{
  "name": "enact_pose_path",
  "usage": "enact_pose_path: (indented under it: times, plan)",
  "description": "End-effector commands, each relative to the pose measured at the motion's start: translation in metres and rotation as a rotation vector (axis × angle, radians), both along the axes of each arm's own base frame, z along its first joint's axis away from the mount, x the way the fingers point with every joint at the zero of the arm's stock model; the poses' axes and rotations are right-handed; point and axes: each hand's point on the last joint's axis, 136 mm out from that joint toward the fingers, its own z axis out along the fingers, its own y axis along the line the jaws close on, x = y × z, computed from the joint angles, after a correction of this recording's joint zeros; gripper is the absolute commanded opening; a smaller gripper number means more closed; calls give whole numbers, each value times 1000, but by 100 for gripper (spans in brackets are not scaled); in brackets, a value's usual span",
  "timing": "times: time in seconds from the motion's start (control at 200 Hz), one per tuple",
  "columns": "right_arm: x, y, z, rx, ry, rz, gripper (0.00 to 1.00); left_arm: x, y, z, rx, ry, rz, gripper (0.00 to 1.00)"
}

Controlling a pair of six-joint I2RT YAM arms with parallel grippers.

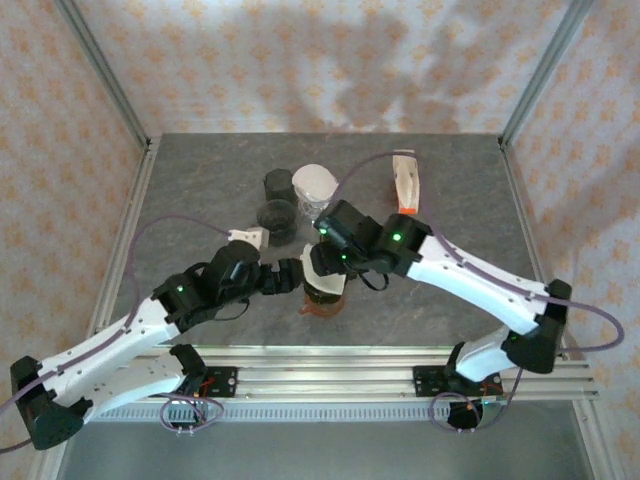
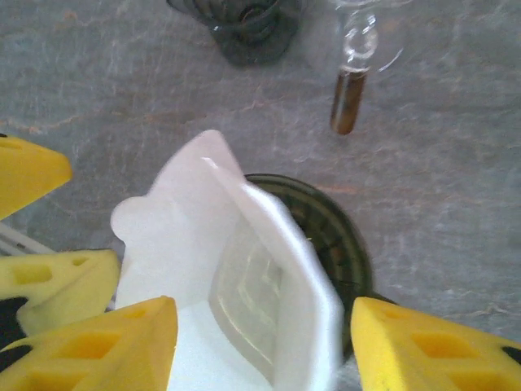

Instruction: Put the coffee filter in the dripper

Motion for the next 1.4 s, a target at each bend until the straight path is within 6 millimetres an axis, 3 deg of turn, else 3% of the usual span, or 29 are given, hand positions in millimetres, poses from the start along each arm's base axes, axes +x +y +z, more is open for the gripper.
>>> enact_pose_path:
  times: [0.0, 0.07, 0.2, 0.42, 0.52, 0.896, 1.141, 1.396]
  plan:
    - [11, -18, 6, -17, -102, -66, 61, 7, -15, 14, -1, -8, -63, 100]
    - [10, -22, 3, -13, -102, -75, 62, 8, -18, 12, 13, 1, -75, 99]
    - [6, -22, -9, -2, -72, -61, 61, 8, -18, 5, 36, 23, -78, 89]
    - [7, -17, -21, -22, -41, -43, 45, 7, -17, 2, 25, 28, -68, 87]
    - [9, -18, -24, -37, -37, -46, 45, 7, -15, 0, 38, 31, -59, 84]
    - [15, -29, -31, -133, -52, -52, 48, 6, -2, -12, 83, 32, -27, 83]
    - [15, -25, -35, -145, -45, -32, 48, 8, 3, -16, 86, 39, -14, 82]
    - [12, -15, -49, -154, 0, 3, 63, 7, 4, -19, 90, 45, -10, 83]
